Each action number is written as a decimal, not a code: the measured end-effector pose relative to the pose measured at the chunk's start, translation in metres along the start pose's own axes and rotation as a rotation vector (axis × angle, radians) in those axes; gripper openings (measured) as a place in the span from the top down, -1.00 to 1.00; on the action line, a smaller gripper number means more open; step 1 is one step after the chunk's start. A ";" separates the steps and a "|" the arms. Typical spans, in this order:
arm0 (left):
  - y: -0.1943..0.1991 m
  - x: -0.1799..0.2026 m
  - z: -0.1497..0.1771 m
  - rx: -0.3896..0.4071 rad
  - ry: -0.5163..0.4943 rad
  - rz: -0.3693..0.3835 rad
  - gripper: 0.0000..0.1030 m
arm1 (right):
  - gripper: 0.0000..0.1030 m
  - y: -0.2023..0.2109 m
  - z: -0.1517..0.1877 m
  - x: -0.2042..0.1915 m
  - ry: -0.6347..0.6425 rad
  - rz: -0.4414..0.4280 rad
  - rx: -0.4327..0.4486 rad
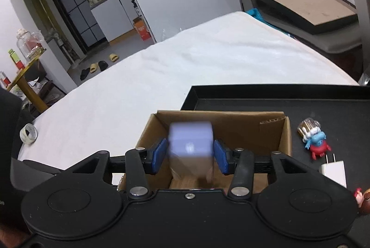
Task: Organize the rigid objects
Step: 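Lift the lavender block with the right tool and lower it into the box, then open the right tool and move it back over the tray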
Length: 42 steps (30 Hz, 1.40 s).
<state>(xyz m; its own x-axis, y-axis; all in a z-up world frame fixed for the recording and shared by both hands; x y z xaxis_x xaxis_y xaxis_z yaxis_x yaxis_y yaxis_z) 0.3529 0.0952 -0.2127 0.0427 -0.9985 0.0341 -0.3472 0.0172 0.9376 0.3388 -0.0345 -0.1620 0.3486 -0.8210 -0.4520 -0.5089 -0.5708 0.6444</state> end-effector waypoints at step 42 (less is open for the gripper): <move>0.022 0.040 0.000 -0.022 -0.077 -0.209 -0.25 | -0.31 0.071 0.015 0.126 -0.030 0.203 0.048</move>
<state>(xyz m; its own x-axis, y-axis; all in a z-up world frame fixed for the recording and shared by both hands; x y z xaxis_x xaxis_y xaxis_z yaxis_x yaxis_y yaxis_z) 0.3469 0.0554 -0.1912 0.0392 -0.9815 -0.1874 -0.3181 -0.1900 0.9288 0.3349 -0.1784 -0.1820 0.2118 -0.9183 -0.3344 -0.6037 -0.3921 0.6942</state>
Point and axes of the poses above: each gripper's, at about its wrist camera, not at the fingertips, and y roughly against the way its jaws point, x to its right, z to its underside, the point moved 5 cm from there along -y, roughly the way its jaws point, and after that the axes turned 10 degrees about -y, right-handed, at the moved point
